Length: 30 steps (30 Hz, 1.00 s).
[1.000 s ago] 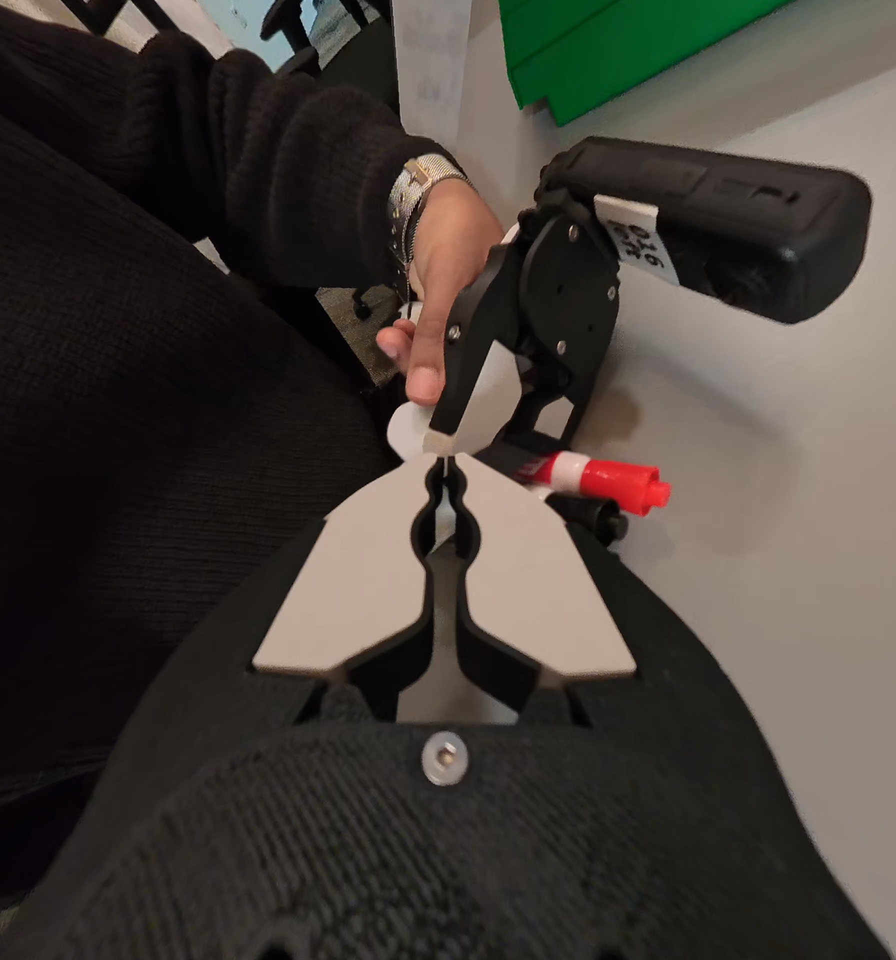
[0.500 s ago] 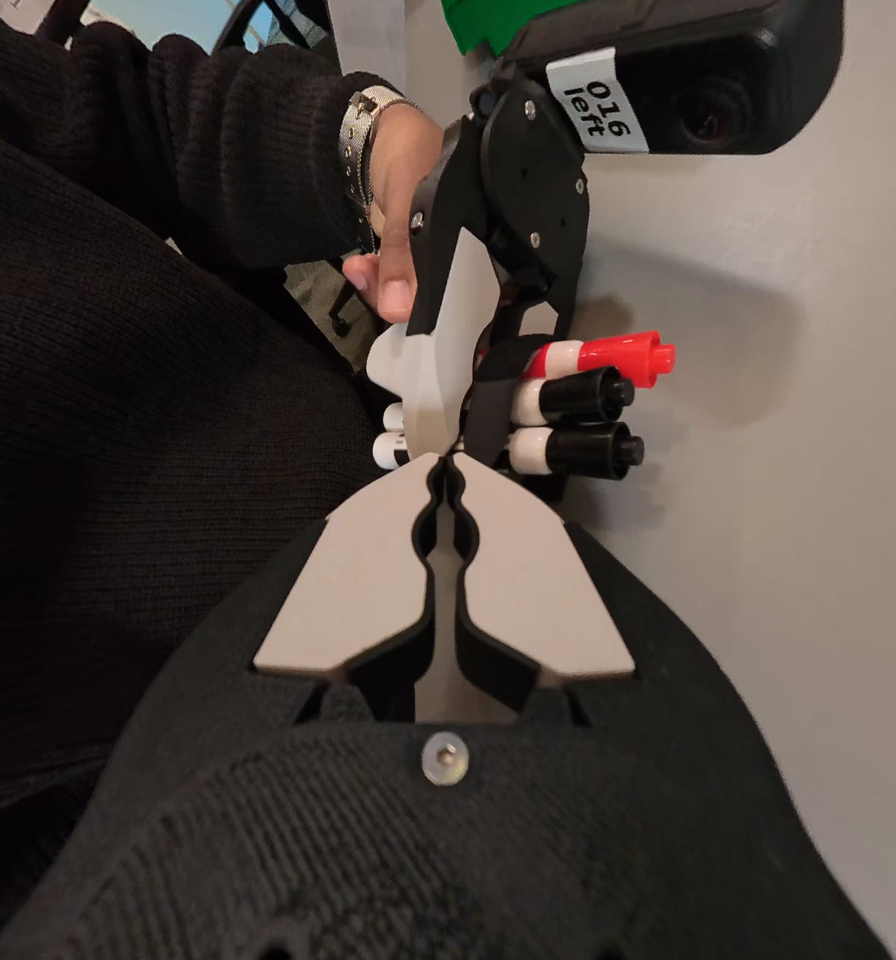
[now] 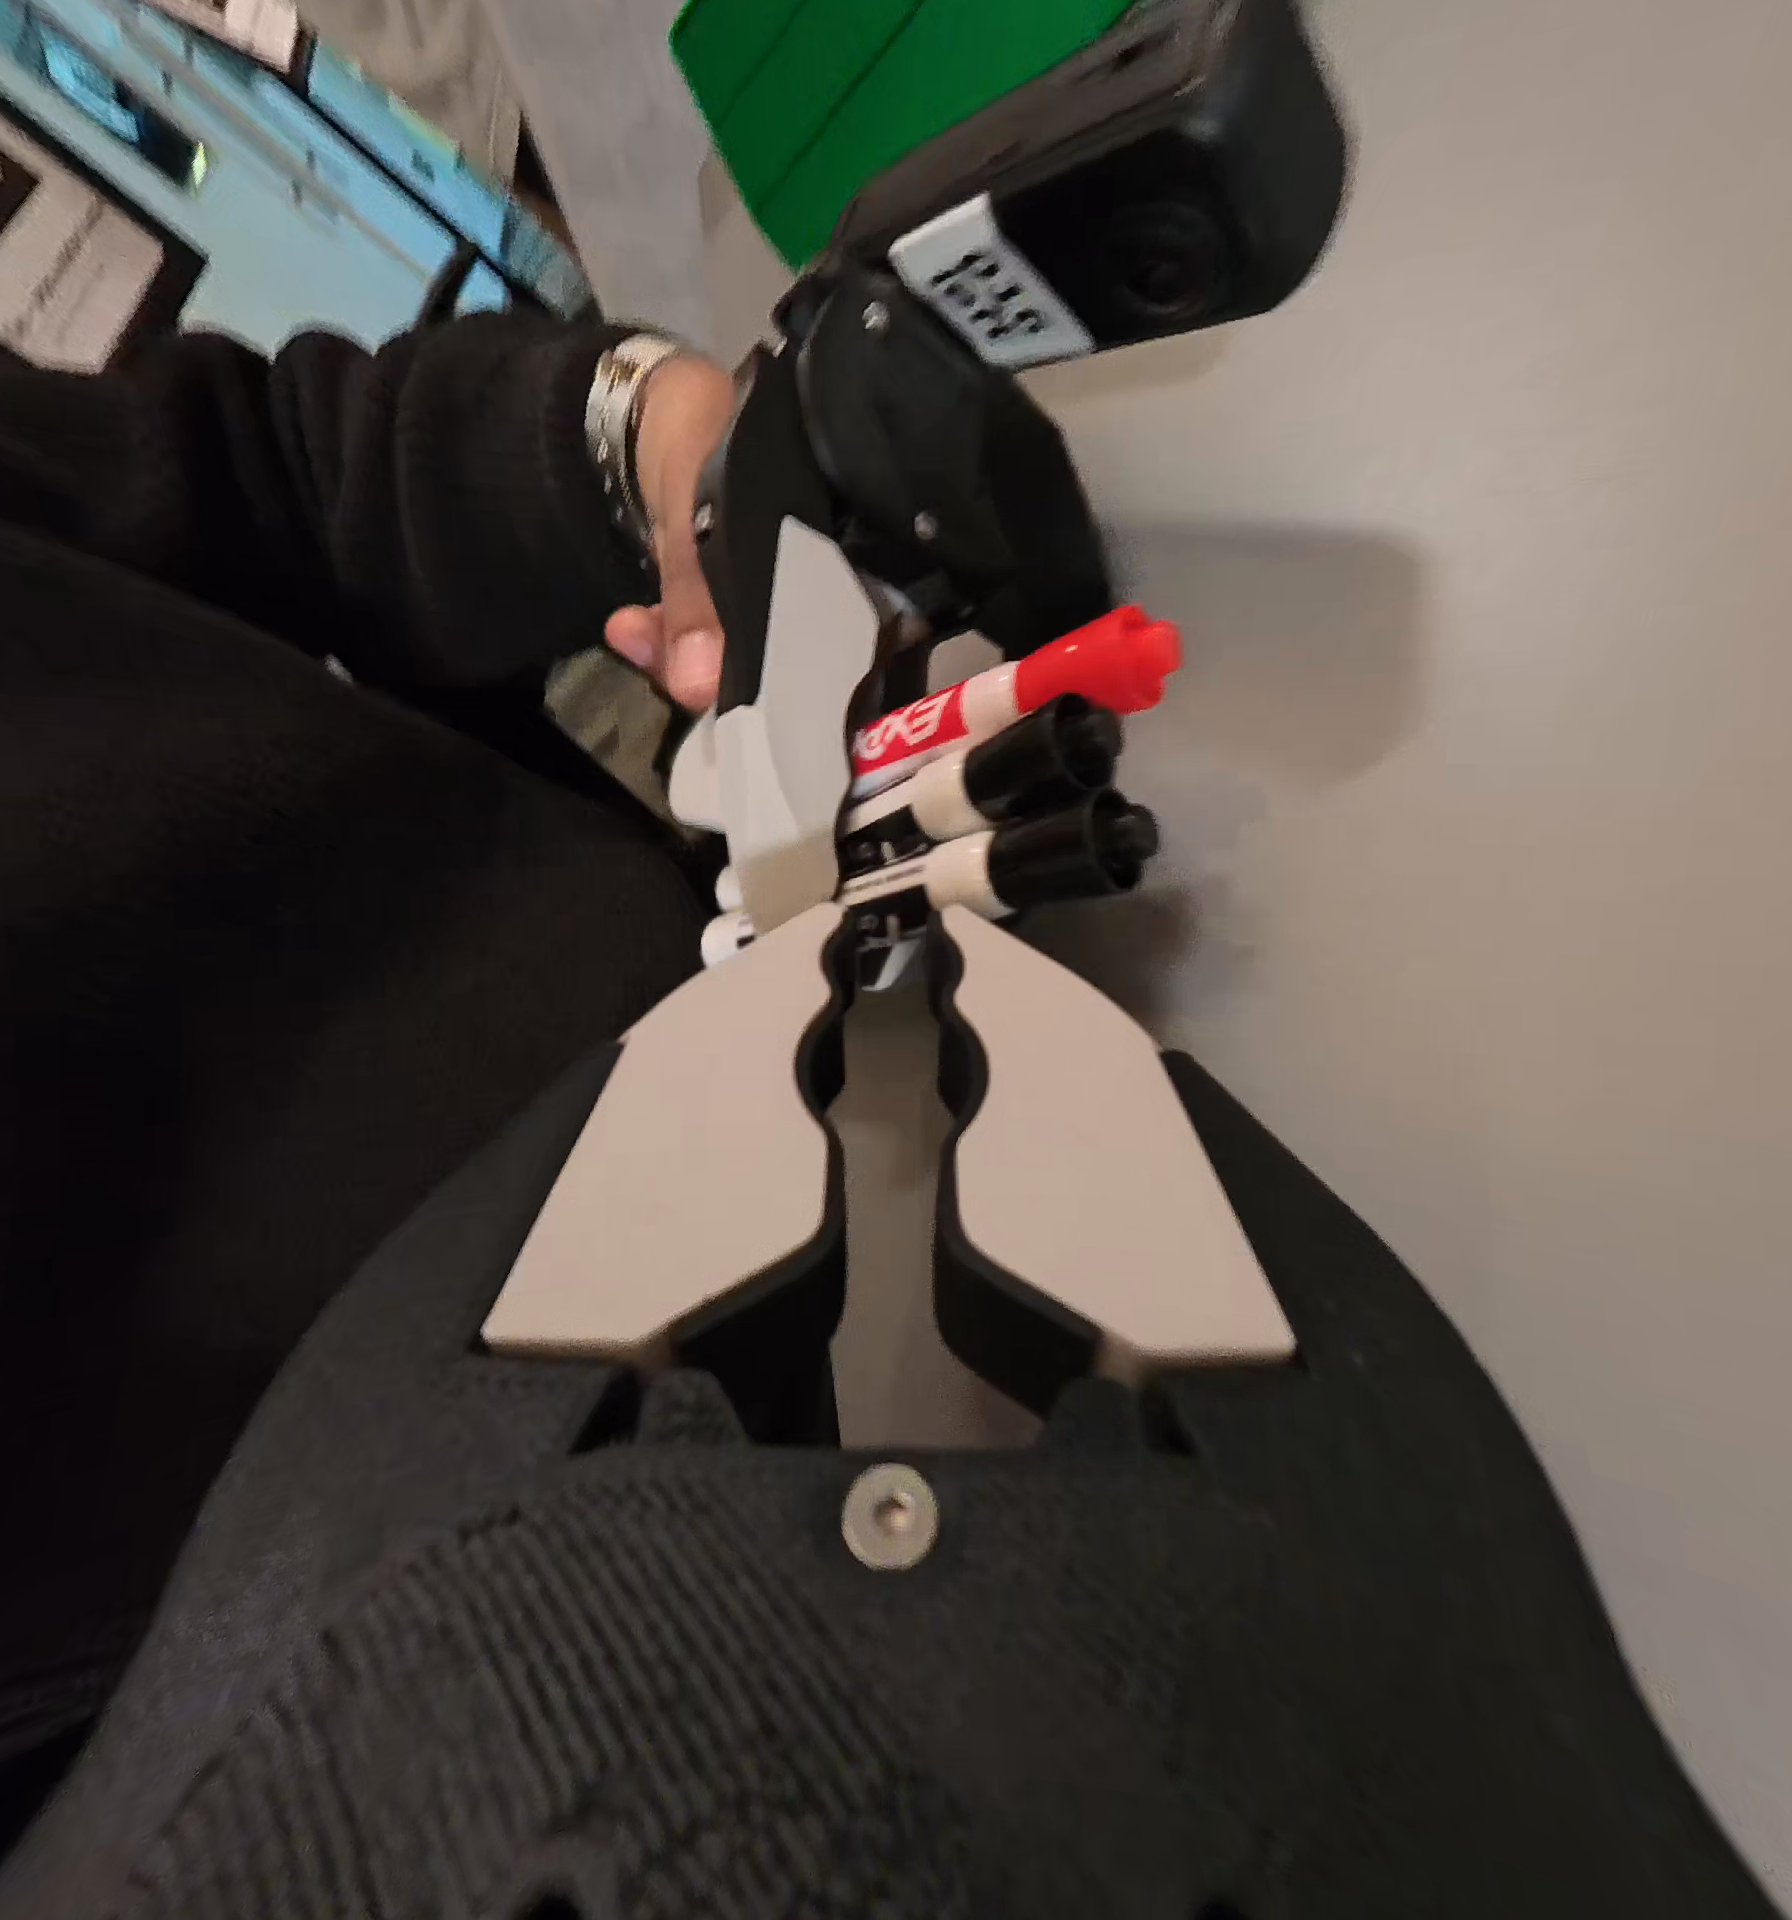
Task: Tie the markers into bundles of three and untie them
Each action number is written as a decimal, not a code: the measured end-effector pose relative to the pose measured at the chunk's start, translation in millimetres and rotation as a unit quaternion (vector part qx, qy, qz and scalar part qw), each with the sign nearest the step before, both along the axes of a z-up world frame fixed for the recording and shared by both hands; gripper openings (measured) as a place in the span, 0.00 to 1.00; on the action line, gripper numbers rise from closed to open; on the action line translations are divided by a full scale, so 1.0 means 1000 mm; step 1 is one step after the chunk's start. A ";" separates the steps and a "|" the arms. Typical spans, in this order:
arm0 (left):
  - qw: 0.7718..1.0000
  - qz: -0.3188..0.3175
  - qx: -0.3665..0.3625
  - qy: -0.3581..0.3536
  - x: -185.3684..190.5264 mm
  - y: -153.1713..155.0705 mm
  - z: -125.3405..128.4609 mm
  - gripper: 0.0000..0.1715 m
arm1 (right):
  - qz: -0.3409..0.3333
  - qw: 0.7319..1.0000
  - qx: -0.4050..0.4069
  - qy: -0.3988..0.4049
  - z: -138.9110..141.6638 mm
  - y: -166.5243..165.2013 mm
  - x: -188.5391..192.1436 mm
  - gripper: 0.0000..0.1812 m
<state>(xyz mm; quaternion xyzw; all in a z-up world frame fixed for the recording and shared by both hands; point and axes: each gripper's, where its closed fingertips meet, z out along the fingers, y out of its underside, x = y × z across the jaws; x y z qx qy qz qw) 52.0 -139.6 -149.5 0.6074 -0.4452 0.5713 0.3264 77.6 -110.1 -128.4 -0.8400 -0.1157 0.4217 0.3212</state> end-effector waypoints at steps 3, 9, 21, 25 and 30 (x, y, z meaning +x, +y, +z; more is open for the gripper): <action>1.000 0.000 0.000 -0.001 0.000 0.000 0.000 0.12 | -0.066 0.997 -0.012 0.027 0.001 0.008 0.018 0.07; 1.000 0.007 -0.003 -0.003 0.002 0.003 0.001 0.12 | -0.132 0.987 -0.023 0.094 0.006 0.014 0.034 0.12; 1.000 0.015 -0.001 -0.013 0.001 0.010 0.007 0.11 | -0.131 0.988 -0.072 0.035 -0.024 0.013 0.025 0.15; 1.000 0.026 0.008 -0.010 0.001 0.017 0.005 0.11 | -0.121 0.989 -0.083 0.020 -0.029 0.010 0.013 0.16; 0.999 0.032 0.011 -0.005 0.000 0.023 0.004 0.11 | -0.093 0.992 -0.085 -0.026 -0.038 0.002 0.005 0.13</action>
